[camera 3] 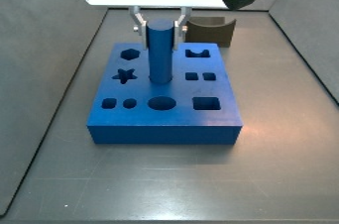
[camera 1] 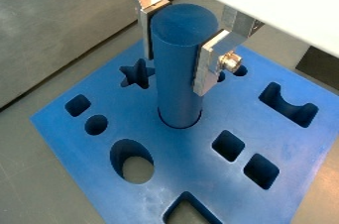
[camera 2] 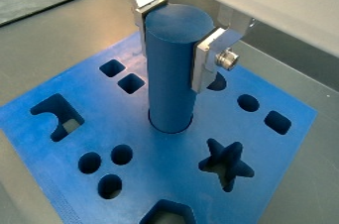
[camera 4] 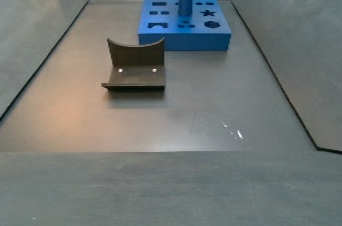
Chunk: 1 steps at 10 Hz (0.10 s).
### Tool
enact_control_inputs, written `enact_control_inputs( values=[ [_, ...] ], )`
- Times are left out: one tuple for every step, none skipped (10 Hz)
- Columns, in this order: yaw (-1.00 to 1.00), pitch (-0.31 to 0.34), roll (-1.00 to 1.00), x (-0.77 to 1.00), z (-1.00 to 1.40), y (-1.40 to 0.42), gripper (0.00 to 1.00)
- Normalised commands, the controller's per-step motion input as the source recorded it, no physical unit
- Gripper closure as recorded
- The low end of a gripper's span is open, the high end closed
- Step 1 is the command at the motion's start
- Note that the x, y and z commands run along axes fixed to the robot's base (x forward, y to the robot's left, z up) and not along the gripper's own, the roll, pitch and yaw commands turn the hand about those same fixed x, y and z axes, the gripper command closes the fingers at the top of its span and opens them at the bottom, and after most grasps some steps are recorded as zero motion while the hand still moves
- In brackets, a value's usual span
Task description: Insert the round object.
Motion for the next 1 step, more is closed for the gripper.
enact_control_inputs(
  values=[
    [0.0, 0.026, 0.0, 0.0, 0.0, 0.0, 1.0]
  ],
)
